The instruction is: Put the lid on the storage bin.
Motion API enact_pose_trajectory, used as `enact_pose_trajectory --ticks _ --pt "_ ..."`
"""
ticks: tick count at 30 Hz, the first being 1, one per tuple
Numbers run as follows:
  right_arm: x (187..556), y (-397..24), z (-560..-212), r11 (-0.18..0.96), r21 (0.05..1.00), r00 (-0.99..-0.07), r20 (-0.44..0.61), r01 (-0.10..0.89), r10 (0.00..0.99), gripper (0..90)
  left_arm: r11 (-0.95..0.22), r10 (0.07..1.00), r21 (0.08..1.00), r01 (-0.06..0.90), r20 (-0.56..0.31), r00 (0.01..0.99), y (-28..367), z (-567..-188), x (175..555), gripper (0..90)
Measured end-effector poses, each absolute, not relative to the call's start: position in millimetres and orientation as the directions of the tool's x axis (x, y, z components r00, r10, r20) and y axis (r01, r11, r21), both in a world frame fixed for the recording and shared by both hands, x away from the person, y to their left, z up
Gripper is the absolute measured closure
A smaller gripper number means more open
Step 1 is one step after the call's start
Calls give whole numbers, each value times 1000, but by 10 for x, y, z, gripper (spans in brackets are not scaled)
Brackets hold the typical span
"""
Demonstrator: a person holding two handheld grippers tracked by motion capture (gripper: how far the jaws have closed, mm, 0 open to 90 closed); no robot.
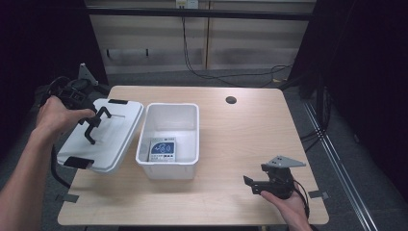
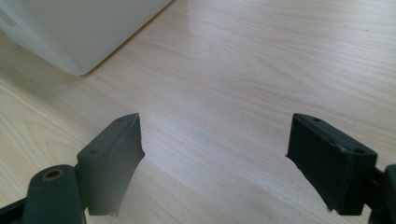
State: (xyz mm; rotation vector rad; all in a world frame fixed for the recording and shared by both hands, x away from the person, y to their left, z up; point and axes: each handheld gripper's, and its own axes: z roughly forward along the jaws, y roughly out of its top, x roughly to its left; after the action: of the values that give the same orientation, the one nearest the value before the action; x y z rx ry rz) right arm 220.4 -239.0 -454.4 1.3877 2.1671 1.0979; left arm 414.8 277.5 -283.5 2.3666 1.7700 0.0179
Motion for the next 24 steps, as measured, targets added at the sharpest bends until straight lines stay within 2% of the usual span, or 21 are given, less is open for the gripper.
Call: enact_pose_trajectory --ticks 10,24 --pt "2199 -2378 -4538 219 760 -464 120 612 878 170 -307 940 162 938 -100 325 2576 -2756 4153 848" --pt "2202 -2376 -4537 226 762 -470 115 607 875 166 -333 922 169 928 -149 358 2257 -2734 4168 848"
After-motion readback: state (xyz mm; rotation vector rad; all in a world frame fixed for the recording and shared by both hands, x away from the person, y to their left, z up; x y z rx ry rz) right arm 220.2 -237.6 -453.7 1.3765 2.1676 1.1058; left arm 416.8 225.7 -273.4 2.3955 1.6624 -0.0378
